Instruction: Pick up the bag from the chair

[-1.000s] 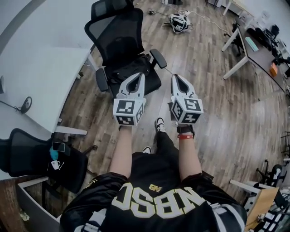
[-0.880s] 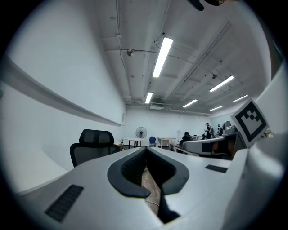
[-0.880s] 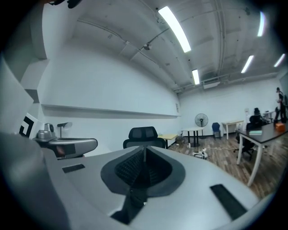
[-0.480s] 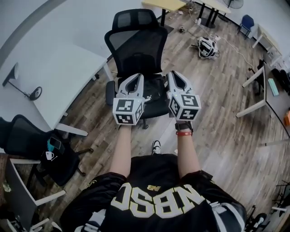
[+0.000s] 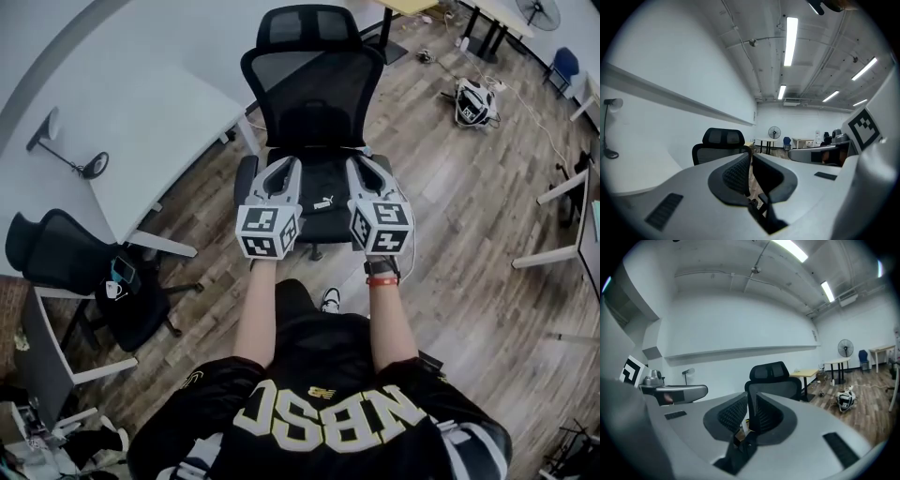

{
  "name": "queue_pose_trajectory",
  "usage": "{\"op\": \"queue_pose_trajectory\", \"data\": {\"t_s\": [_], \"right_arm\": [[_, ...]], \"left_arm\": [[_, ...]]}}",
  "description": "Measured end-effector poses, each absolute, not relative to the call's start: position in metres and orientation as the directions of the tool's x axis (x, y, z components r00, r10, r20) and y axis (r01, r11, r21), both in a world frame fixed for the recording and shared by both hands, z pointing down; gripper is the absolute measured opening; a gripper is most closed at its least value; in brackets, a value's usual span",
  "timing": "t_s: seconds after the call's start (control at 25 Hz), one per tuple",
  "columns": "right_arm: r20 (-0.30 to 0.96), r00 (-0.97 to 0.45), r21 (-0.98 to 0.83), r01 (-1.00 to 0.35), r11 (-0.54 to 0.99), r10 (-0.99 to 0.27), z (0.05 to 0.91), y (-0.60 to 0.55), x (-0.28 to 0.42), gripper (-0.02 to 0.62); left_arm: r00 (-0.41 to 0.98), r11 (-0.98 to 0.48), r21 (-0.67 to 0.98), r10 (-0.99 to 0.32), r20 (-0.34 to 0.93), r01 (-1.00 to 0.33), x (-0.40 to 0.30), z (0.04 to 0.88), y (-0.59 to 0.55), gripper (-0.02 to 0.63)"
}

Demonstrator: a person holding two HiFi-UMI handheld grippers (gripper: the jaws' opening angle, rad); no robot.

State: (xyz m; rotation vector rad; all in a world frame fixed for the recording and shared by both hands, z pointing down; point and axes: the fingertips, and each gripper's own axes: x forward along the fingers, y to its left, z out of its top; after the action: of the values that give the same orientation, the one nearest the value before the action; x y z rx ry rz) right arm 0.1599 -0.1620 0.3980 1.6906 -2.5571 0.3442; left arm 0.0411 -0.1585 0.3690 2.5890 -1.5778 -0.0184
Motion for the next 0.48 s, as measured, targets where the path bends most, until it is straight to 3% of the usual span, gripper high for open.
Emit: {"op": "queue_pose_trajectory", "data": {"t_s": [0.28,0.48], "right_arm": [[0.209,-0.433,-0.161,-0.9,0.406,-0.877,0.417,-0.207,0.153,0.071],[0.243,-0.43,-0.142,-0.903,0.406,-0.87,0.432,-0.242,0.15,0.097]], "left_arm": [[0.428,-0.419,0.107,-0.9,0.081,-0.902,0.03,0.394,-0.197,0.021],[0.451,-0.44,0.115,-0.887,0.1,-0.891,0.035,0.406,-0.233,0.068]]}}
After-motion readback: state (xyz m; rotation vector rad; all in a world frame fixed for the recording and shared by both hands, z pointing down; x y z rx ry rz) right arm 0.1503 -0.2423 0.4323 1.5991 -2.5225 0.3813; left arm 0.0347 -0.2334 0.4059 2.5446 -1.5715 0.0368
